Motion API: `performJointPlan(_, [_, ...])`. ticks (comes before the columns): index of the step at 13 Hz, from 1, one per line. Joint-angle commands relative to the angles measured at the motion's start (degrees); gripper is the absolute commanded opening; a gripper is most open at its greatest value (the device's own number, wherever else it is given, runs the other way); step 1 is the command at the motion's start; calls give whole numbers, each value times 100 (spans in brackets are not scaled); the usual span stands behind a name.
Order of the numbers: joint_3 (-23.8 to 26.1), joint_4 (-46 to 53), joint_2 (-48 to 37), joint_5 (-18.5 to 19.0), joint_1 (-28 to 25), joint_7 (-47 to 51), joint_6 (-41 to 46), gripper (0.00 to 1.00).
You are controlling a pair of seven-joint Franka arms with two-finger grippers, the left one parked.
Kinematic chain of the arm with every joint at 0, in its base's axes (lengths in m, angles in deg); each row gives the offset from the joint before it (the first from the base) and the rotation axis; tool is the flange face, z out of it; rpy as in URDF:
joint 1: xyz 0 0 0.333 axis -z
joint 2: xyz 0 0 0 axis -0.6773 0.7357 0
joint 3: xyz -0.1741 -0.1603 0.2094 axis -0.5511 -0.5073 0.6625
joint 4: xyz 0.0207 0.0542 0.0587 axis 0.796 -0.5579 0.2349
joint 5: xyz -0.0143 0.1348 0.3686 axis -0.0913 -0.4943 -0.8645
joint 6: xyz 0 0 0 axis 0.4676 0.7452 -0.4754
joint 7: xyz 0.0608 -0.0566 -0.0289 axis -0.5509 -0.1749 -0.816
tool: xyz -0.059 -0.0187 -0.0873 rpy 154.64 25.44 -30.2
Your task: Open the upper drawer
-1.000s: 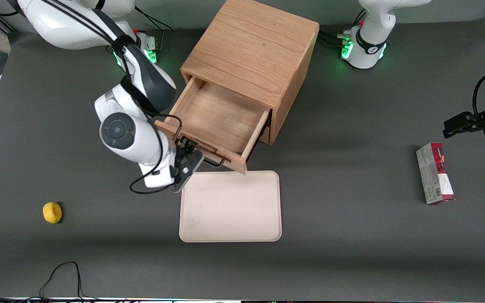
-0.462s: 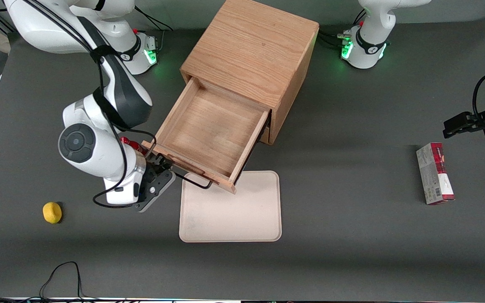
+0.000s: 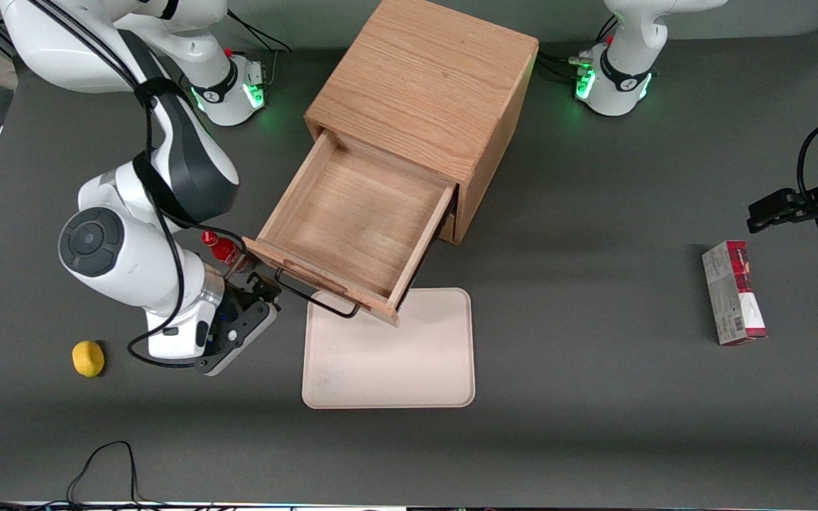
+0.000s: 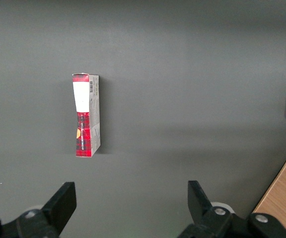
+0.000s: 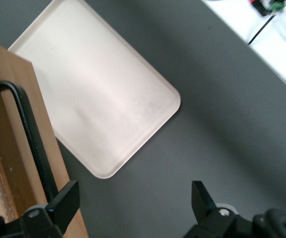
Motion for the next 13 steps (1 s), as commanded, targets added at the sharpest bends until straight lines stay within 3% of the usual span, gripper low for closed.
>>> performJointPlan(1, [-372, 151, -361, -51, -10, -87, -71, 100])
performJointPlan(3, [-837, -312, -1107, -52, -45, 79, 427, 100])
performJointPlan(7, [-1244, -1920, -2672, -298, -37, 1879, 1044, 100])
performJointPlan(9, [-1462, -2851, -3524, -342, -37, 2092, 1063, 100])
performJointPlan(11, [-1805, -3738, -4394, -797, -37, 2101, 1063, 100])
performJointPlan(13, [-1886, -3919, -4635, -791, -28, 2066, 1289, 100])
